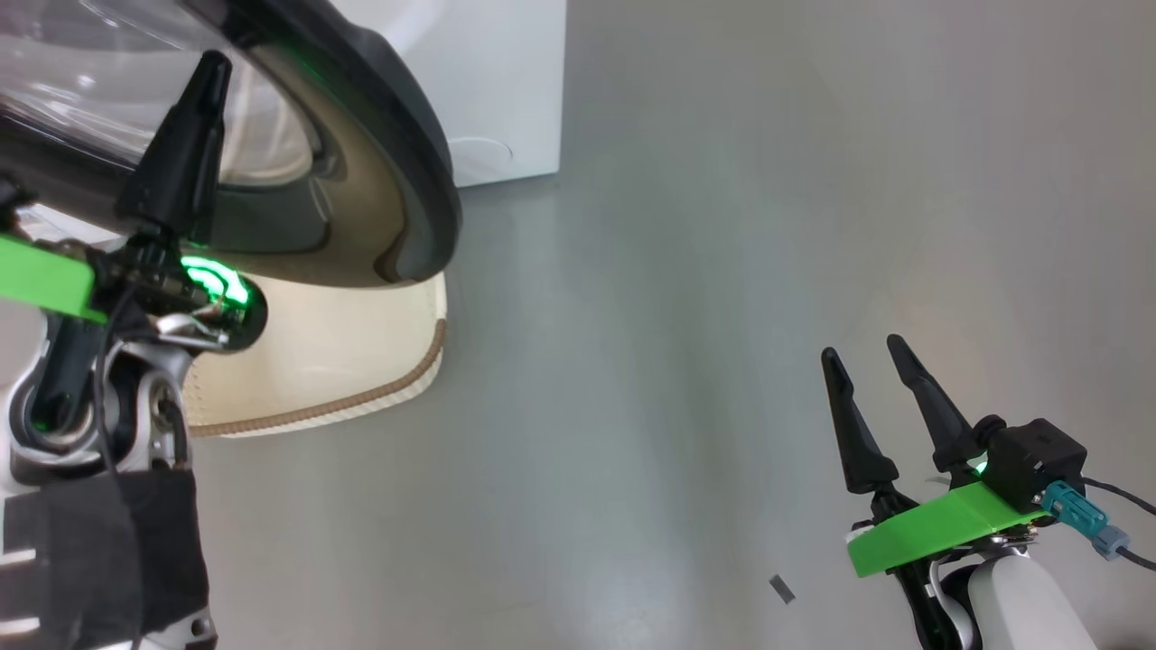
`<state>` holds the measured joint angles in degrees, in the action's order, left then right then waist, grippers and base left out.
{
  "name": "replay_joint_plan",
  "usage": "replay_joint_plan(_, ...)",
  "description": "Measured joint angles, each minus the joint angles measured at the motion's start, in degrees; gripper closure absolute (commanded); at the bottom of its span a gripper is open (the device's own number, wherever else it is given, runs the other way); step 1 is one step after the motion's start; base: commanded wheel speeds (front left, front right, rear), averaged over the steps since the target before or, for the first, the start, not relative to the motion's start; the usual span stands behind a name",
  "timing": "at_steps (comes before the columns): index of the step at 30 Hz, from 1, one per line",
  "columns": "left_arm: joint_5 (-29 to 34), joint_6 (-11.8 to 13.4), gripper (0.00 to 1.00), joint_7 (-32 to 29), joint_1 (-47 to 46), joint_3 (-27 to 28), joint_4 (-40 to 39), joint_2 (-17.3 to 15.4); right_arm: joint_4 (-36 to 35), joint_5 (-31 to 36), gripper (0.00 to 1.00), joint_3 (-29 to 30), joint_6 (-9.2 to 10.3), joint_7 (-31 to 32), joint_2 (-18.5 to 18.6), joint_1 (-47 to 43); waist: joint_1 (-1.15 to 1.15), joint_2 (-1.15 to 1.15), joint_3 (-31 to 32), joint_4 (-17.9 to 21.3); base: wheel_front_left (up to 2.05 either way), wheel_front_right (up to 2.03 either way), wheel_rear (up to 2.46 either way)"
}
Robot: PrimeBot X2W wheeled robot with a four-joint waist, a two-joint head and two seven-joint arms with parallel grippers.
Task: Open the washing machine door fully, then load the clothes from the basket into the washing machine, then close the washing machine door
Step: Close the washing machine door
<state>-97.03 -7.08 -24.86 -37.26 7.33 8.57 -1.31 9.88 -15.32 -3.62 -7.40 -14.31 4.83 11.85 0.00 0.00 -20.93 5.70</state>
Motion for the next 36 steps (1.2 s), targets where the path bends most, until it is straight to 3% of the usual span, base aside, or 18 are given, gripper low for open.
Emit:
replay_joint_plan(28, 3.71, 0.00, 1.00, 7.82, 21.57, 1.29, -6.78, -0.03, 1.77, 0.00, 0.00, -1.67, 0.00, 0.00, 0.25, -2.92, 0.00, 0.00, 13.36, -5.54, 0.00, 0.00, 0.00)
replay_joint_plan(29, 4.54, 0.00, 0.83, 8.34, 22.22, 1.18, -7.37, -0.04, 1.77, 0.00, 0.00, -1.68, 0.00, 0.00, 0.25, -3.09, 0.00, 0.00, 13.73, -5.69, 0.00, 0.00, 0.00)
replay_joint_plan(30, 5.87, 0.00, 0.46, 8.94, 22.86, 1.08, -8.04, -0.04, 1.79, 0.00, 0.00, -1.69, 0.00, 0.00, 0.24, -3.27, 0.00, 0.00, 14.07, -5.84, 0.00, 0.00, 0.00)
replay_joint_plan(31, 6.90, 0.00, 0.00, 9.62, 23.49, 0.91, -8.78, -0.05, 1.79, 0.00, 0.00, -1.67, 0.00, 0.00, 0.24, -3.49, 0.00, 0.00, 14.36, -5.99, 0.00, 0.00, 0.00)
replay_joint_plan(36, 16.38, 0.00, 0.00, 16.35, 25.68, -2.10, -13.04, -2.55, 1.62, 0.54, 0.00, -2.00, 0.00, 0.00, 0.62, -3.83, 0.00, 0.00, 14.97, -6.75, 0.00, 0.00, 0.00)
